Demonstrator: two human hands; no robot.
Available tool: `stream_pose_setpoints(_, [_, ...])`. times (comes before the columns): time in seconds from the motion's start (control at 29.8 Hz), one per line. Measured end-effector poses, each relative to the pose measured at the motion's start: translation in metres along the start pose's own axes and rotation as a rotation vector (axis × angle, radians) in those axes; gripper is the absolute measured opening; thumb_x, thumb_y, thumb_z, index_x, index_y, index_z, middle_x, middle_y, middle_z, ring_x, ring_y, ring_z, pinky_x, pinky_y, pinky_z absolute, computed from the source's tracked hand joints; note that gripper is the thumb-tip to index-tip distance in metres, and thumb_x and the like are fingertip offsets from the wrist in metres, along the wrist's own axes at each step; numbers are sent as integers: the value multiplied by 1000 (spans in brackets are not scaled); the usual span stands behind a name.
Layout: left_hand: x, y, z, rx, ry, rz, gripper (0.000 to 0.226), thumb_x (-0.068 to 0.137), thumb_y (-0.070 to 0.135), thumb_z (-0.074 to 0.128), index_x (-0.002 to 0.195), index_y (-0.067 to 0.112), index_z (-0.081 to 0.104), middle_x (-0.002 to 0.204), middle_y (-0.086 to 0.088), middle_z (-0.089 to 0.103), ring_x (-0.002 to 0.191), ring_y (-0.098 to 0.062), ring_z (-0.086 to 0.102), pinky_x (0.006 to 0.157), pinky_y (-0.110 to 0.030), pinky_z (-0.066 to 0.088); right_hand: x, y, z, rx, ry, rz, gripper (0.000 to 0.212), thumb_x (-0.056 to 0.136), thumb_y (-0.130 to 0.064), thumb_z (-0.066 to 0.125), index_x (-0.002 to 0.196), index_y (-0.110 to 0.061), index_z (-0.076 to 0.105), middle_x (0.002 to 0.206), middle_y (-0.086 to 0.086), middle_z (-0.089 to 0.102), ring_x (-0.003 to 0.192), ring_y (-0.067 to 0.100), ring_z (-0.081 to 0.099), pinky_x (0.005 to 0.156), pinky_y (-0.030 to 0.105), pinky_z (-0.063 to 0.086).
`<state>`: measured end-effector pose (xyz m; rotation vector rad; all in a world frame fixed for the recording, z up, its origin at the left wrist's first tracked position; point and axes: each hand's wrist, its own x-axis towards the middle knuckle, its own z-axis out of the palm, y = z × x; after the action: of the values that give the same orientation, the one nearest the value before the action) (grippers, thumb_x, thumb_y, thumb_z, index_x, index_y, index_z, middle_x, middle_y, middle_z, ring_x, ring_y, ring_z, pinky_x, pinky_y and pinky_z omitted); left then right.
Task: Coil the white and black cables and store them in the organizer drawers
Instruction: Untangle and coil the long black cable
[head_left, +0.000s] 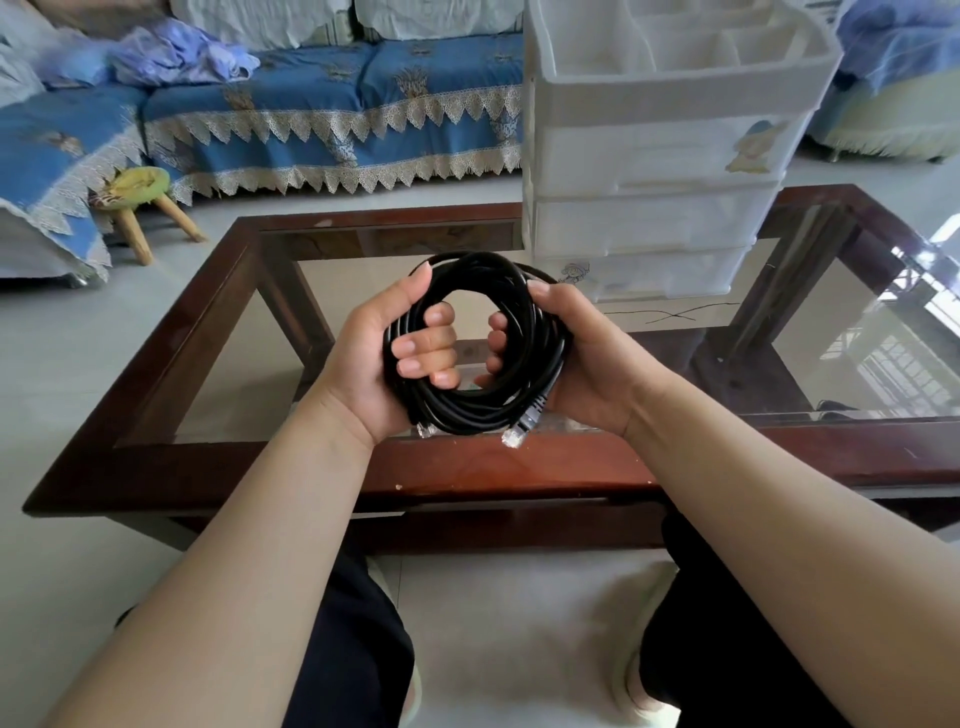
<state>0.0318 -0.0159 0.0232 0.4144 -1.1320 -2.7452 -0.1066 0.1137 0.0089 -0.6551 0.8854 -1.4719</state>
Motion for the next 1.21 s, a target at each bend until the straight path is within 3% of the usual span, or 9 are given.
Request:
stream_pose_setpoints(0.17, [-4,-2,2,115,60,0,40,90,47,47,67,15,43,39,10,30,31,-4,31,44,-21,38,-11,-4,5,-254,79,19,71,65,-69,58,103,-8,57,80,2,61,82,20,65,81,35,53])
stream_pose_setpoints(0.37, [-5,-10,5,77,72,43,41,91,48,48,68,15,44,40,10,31,33,-5,30,45,-21,37,-12,-2,7,-400,257,-126,32,88,-43,57,86,-11,59,65,2,62,73,24,68,62,30,52])
stream_pose_setpoints(0.54, [-4,-15,9,16,28,79,42,91,50,46,71,13,45,42,8,32,35,-6,32,45,-22,39,-11,0,5,-539,320,-233,35,96,-38,46,89,-6,58,64,6,64,69,27,70,66,33,56])
stream_pose_setpoints(0.64, [-4,-14,10,50,88,65,44,90,52,48,67,14,43,41,8,29,32,-5,29,42,-20,35,-12,4,1,-709,369,-258,38,95,-42,45,105,-7,57,77,8,72,76,24,71,74,37,58])
stream_pose_setpoints(0.77, [-3,-13,7,170,204,43,46,87,54,52,63,16,42,39,8,28,30,-6,27,40,-21,33,-14,12,-9,-907,481,-348,13,94,-32,54,106,-27,56,89,-7,70,78,-3,66,66,12,51])
stream_pose_setpoints(0.87, [-6,-10,6,236,231,45,48,85,57,54,62,16,43,39,8,28,31,-6,26,40,-21,33,-14,7,-10,-789,649,-371,20,98,-26,47,91,-15,62,68,-7,66,58,5,64,50,20,51])
stream_pose_setpoints(0.97, [-8,-10,5,255,163,35,50,87,58,49,64,15,43,40,8,28,31,-5,26,41,-21,32,-14,-2,-23,-582,702,-293,39,101,-38,37,85,-11,60,45,-1,47,38,17,48,42,25,41])
stream_pose_setpoints(1.07, [-9,-8,3,141,61,48,47,91,54,45,67,14,45,40,9,32,30,-4,30,40,-19,33,-13,-5,-41,-585,778,-231,44,99,-45,36,81,-13,59,43,-3,35,37,15,35,42,24,33])
stream_pose_setpoints(1.21, [-10,-2,1,56,39,127,43,92,48,45,68,14,46,40,10,32,31,-3,30,41,-18,29,-13,-1,-44,-675,784,-142,44,99,-45,37,79,-12,59,44,-4,37,34,13,34,38,23,32])
